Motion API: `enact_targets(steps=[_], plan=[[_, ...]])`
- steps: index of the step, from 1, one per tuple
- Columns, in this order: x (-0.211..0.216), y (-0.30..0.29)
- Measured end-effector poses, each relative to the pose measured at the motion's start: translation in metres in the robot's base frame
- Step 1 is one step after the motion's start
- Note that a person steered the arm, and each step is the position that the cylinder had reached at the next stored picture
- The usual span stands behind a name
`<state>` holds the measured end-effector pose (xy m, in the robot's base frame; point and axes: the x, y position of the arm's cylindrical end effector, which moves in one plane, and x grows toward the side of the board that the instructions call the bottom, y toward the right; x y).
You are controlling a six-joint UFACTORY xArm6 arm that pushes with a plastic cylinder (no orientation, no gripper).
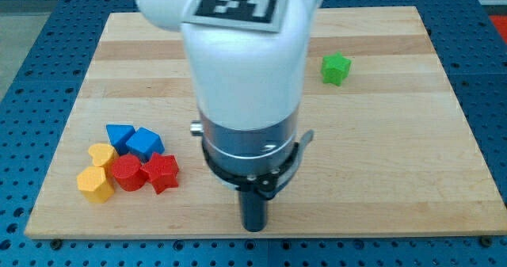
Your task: Push the green circle diagonal to the red star
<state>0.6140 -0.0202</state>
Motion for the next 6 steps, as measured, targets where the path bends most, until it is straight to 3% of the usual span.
enact_targets(steps=[3, 6], plan=[[-0.017, -0.014], [-0.080, 0.009]])
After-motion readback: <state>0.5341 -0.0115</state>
